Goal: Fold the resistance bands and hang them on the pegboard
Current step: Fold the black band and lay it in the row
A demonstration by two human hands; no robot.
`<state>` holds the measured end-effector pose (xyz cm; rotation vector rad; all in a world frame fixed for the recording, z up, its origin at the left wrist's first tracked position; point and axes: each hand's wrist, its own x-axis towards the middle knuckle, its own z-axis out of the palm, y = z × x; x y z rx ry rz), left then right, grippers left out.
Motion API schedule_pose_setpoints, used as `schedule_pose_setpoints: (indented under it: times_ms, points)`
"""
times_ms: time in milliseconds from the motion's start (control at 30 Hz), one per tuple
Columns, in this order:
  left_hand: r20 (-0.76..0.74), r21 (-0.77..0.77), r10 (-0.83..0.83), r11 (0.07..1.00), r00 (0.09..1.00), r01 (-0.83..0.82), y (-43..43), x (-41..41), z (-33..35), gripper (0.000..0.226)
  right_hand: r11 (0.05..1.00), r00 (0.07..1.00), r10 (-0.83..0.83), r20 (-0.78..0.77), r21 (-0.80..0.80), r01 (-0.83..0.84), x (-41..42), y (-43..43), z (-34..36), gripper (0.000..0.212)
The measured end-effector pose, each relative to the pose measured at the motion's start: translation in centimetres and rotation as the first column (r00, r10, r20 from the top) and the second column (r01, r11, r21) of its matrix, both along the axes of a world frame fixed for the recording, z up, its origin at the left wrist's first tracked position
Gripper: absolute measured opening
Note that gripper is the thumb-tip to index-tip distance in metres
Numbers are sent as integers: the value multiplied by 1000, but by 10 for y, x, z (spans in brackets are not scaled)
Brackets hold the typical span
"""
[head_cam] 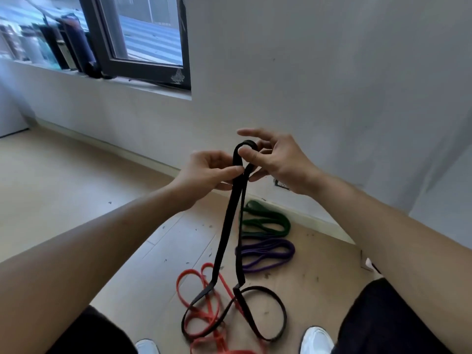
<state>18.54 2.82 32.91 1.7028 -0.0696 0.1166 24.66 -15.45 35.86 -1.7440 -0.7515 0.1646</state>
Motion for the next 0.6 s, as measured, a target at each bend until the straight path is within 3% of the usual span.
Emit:
schedule_pose_setpoints:
  times_ms: [167,400,600]
  points:
    - [-22,-8,-13,1000,1000,13,-1,4,-8,19,999,998,-5,65,-45,8,4,1,-2,22]
    - [-89,109,-168,978,982,177,-8,3,-20,41,999,1000,-7,-17,35,8,4,-14,1,15]
    - [-81,234,-222,943,972,235,-20,8,-38,17,993,999,-31,-33,114,35,6,-32,11,9]
